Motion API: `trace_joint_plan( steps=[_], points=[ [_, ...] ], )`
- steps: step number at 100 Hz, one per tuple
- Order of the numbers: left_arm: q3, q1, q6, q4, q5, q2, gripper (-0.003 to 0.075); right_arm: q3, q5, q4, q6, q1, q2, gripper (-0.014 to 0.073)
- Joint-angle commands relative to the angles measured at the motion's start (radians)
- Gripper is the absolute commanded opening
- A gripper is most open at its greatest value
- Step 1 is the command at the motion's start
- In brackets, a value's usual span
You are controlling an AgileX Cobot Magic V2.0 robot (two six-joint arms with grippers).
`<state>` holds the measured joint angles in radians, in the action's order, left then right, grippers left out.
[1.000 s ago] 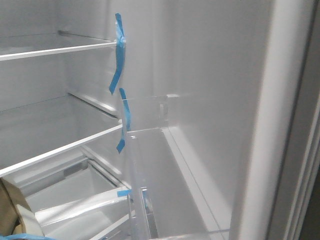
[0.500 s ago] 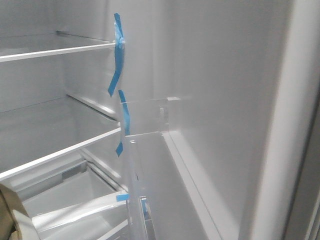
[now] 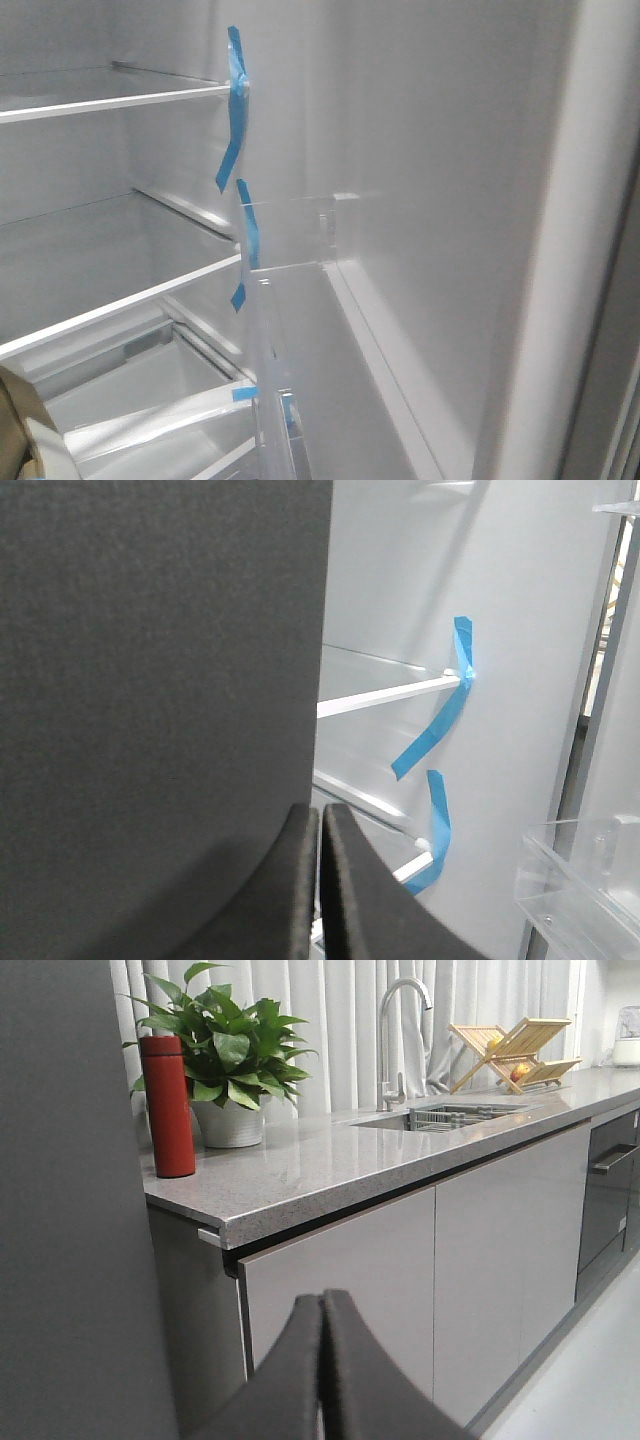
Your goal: Close fridge door
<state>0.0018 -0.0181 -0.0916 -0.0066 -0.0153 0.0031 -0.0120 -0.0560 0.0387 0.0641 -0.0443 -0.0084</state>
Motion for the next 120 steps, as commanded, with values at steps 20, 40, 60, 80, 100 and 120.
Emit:
trace_joint_plan(
  steps=[20,40,60,80,100,120],
  points=[
    [0.028,-0.005,-0.004,-0.002,-0.077,0.019,-0.0021,-0.012,-0.073,0.01,-0.01,-0.008,-0.011,-0.0076],
    [0.028,-0.005,-0.004,-0.002,-0.077,0.019,-0.0021,-0.012,-0.073,0.01,-0.01,-0.008,-0.011,-0.0076],
    [0.028,-0.005,-0.004,-0.002,-0.077,0.019,-0.0021,-0.012,-0.073,0.014,-0.01,-0.008,-0.011,-0.0076],
    [0.028,-0.005,-0.004,-0.002,-0.077,0.019,-0.0021,-0.012,-0.073,0.014,-0.01,-0.008,-0.011,-0.0076],
    [0.028,-0.005,-0.004,-0.002,-0.077,0.019,-0.0021,-0.012,-0.073,0.014,-0.01,-0.008,-0.011,-0.0076],
    [0.028,-0.005,-0.004,-0.002,-0.077,0.019,-0.0021,0.048,-0.074,0.014,0.001,-0.008,0.039,-0.0076]
  ],
)
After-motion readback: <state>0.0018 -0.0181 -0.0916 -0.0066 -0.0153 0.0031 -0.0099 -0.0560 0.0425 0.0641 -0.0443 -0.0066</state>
